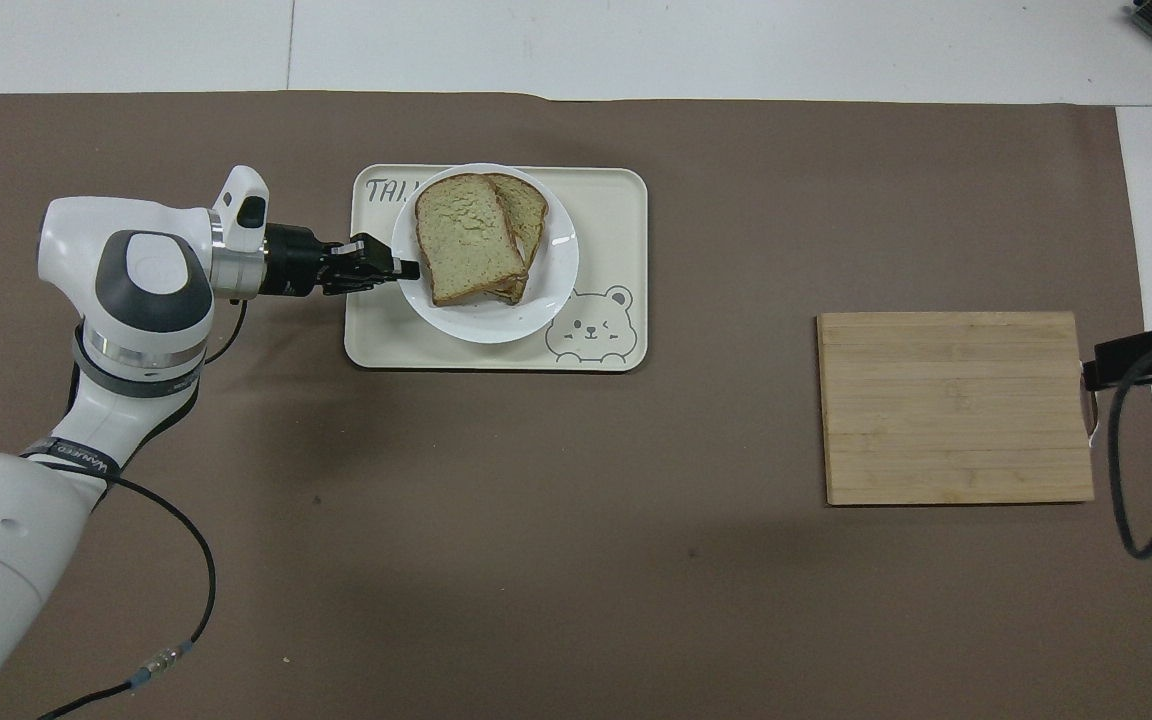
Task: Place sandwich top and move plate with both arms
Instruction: 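Slide the plate with the left gripper onto the bear tray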
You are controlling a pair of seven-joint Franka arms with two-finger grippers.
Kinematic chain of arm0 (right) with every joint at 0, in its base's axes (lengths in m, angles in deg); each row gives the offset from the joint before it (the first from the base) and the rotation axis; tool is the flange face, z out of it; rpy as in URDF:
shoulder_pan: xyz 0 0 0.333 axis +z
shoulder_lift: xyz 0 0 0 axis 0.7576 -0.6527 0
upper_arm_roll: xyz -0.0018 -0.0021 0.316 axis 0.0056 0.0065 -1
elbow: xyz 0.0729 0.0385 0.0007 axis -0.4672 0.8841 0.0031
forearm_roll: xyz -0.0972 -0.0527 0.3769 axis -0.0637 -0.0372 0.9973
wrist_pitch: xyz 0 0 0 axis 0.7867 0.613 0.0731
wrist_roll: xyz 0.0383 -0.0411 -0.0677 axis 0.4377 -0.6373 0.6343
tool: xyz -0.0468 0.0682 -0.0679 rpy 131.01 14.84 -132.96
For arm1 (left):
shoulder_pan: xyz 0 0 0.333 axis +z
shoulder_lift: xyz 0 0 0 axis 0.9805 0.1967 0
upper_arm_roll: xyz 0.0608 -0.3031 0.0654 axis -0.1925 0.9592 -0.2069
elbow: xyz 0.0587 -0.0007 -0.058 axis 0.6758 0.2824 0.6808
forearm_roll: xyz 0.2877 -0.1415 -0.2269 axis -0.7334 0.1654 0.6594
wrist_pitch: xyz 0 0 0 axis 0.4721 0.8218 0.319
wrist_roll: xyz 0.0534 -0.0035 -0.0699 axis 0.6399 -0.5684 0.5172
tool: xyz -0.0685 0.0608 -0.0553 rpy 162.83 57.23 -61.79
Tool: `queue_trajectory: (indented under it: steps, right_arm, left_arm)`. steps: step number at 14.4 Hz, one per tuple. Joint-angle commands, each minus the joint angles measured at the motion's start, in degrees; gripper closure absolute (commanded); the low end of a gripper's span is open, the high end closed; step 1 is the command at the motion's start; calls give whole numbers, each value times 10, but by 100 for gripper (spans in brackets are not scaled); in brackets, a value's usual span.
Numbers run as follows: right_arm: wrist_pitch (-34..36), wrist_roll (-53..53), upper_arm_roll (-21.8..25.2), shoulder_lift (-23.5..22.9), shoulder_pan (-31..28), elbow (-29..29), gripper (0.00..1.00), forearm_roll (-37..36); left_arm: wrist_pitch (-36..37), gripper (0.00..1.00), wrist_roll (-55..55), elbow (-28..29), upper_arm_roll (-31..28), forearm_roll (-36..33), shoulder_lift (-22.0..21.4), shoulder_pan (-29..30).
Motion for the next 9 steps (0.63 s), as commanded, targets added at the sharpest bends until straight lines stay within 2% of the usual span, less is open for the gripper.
queue_trajectory:
  steps: [1, 2, 3, 6, 8, 9]
  right_arm:
    - [12, -3, -7, -6, -10, -12, 0, 7]
    - [12, -3, -7, -6, -10, -12, 0, 7]
    - [12, -3, -7, -6, -10, -12, 0, 7]
    - [12, -3, -7, -6, -10, -12, 0, 7]
    - [12, -3, -7, -6, -10, -12, 0, 7]
    - [12, -3, -7, -6, -10, -12, 0, 7]
  left_arm:
    - [-14, 100, 10, -16, -2, -20, 8, -11]
    - [-17, 100, 11, -13, -2, -27, 7, -15]
    - [-18, 95, 10, -12, -4, -29, 7, -20]
    - [-16, 64, 11, -12, -5, -80, 1, -24]
    - [-18, 35, 15, -14, -8, -117, -12, -24]
    - [-18, 27, 29, -13, -8, -151, -24, -24]
